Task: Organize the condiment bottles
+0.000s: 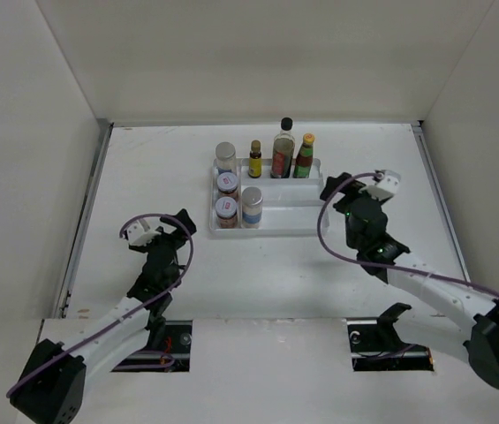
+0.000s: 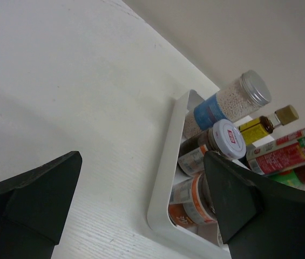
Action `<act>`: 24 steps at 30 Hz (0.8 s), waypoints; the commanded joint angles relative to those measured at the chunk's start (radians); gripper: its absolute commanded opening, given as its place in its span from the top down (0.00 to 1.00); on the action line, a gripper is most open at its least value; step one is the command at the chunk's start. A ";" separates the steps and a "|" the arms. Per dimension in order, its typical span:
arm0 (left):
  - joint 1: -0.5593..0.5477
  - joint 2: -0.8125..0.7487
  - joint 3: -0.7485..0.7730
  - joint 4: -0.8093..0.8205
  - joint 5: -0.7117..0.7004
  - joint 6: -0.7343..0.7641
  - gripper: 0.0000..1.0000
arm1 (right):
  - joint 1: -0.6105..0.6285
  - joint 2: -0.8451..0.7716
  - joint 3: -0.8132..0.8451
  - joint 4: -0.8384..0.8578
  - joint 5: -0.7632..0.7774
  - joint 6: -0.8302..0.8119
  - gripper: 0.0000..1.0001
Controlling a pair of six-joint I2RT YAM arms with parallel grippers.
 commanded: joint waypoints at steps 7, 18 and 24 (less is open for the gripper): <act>0.166 0.022 0.141 -0.381 0.072 -0.142 0.00 | -0.313 -0.075 -0.271 0.065 -0.118 0.350 0.00; 0.349 0.195 0.354 -0.642 0.255 -0.197 0.00 | -0.378 0.034 -0.269 0.108 -0.267 0.410 0.00; 0.343 0.197 0.400 -0.657 0.261 -0.180 0.00 | -0.378 0.008 -0.280 0.112 -0.273 0.410 0.00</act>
